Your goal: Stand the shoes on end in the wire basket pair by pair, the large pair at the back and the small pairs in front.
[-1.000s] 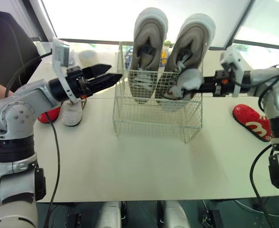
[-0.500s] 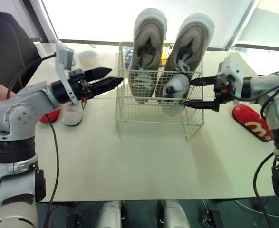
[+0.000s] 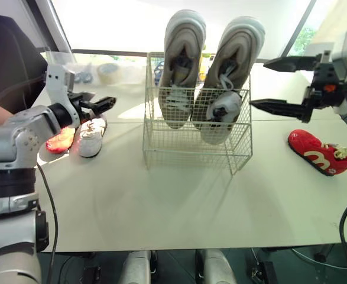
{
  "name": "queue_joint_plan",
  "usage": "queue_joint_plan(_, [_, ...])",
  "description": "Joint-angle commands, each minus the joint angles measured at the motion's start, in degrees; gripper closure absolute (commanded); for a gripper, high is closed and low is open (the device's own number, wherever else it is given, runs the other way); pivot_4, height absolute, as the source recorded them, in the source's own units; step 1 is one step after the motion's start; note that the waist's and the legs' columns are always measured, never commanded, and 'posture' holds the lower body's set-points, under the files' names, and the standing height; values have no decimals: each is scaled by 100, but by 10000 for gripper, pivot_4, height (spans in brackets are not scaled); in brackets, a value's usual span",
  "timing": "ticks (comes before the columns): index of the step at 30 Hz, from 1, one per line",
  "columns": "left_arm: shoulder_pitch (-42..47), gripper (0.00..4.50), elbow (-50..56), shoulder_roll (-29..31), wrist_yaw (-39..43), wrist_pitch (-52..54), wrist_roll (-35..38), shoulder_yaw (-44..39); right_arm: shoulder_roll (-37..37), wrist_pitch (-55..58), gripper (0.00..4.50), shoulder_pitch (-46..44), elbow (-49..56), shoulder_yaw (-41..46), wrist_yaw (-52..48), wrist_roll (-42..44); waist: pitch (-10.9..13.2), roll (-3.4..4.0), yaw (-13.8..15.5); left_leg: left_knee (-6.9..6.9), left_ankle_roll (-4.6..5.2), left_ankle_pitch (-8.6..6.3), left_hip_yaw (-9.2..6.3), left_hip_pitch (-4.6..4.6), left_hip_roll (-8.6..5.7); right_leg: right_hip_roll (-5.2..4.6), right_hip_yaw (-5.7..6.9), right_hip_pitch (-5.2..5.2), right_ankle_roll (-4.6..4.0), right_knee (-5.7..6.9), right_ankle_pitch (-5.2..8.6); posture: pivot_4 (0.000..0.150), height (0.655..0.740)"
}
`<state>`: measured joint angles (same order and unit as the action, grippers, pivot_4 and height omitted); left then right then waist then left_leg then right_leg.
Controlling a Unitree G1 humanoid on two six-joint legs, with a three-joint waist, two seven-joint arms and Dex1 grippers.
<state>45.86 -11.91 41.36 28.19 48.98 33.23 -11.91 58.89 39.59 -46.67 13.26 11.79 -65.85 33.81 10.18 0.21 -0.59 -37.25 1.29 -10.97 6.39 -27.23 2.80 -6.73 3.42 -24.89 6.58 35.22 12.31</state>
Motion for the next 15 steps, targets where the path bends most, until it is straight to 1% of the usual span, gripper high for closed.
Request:
queue_joint_plan(1, [445, 0, -723, -70, -174, -288, -483, 107, -126, 317, 414, -284, 611, 153, 244, 594, -1, -1, 3, -1, 0, 0, -3, 0, 0, 0, 0, 0, 0, 0, 0, 1500, 7400])
queue_joint_plan(7, [893, 0, -2346, -200, -18, -1028, -1247, 400, -316, 560, 414, -299, 977, 34, 664, 901, -2, -9, 19, -4, 1, -1, 5, -4, -2, -3, 1, -1, -1, -1, -1, 1500, 7400])
queue_joint_plan(12, [1163, 0, -3558, -358, 64, -1717, -1640, 412, -321, 698, 414, -221, 1140, 61, 886, 1096, 0, -12, 10, -3, 1, -1, 9, -8, -2, -3, 2, -7, 1, 0, -1, 1500, 7400])
queue_joint_plan(15, [1299, 0, -4055, -475, 87, -2019, -1789, 380, -293, 757, 414, -182, 1212, 78, 990, 1177, 0, -14, 29, -4, 2, -1, 8, -9, -1, -4, 3, -7, 2, 1, -2, 1500, 7400])
